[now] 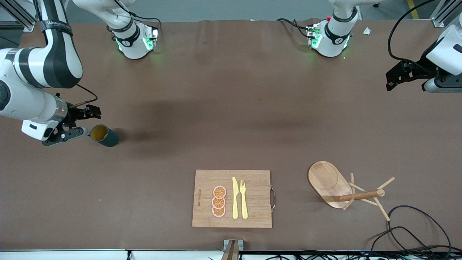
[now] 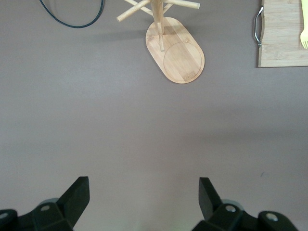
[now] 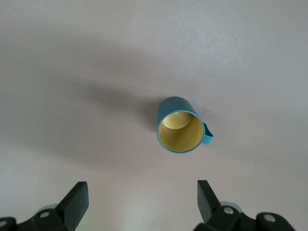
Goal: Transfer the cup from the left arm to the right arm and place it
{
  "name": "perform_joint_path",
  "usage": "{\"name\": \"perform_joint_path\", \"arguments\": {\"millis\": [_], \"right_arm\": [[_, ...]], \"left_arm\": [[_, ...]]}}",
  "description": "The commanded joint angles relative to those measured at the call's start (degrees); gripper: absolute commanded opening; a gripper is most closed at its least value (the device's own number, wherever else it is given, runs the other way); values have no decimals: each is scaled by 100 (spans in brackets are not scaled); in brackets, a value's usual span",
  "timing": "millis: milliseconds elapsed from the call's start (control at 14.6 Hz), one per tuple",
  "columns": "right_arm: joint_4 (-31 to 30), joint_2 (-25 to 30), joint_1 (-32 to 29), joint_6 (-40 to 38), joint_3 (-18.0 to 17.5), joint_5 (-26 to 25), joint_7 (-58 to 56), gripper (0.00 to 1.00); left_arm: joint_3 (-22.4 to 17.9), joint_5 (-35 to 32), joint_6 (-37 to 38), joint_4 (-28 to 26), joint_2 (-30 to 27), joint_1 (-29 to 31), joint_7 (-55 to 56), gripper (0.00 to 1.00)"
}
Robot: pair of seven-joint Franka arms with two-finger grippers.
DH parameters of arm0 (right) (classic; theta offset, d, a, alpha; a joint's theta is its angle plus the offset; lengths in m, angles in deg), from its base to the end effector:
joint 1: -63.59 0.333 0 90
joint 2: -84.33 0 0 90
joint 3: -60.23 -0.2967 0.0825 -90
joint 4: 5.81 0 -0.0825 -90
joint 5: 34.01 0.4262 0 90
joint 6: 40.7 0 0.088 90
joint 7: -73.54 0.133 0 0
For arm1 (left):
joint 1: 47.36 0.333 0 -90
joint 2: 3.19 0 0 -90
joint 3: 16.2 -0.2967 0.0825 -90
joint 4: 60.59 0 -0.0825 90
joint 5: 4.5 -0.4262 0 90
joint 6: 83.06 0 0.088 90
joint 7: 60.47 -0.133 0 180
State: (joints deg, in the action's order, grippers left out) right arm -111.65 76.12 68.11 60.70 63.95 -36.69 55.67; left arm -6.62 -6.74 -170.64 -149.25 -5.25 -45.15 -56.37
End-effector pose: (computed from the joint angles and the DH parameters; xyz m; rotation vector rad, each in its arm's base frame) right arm 0.6036 0.0039 0.3678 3.0564 0.5244 -0.3520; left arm 0.5784 -0.0710 0.6085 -3.0971 0.0853 -0.0326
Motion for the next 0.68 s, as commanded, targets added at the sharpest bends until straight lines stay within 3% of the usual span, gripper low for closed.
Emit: {"name": "perform_joint_path", "arguments": {"millis": [0, 479, 616], "right_arm": [[1294, -268, -127, -1034, -29, 57, 1348, 100], [1214, -259, -153, -1009, -20, 110, 540, 100], [1433, -242, -127, -1079, -11, 75, 504, 100]], "left_arm": [[-18, 22, -32, 51, 39, -2, -68, 100], [-18, -40, -23, 60, 66, -11, -50, 100], [-18, -40, -23, 60, 66, -11, -50, 100]]}}
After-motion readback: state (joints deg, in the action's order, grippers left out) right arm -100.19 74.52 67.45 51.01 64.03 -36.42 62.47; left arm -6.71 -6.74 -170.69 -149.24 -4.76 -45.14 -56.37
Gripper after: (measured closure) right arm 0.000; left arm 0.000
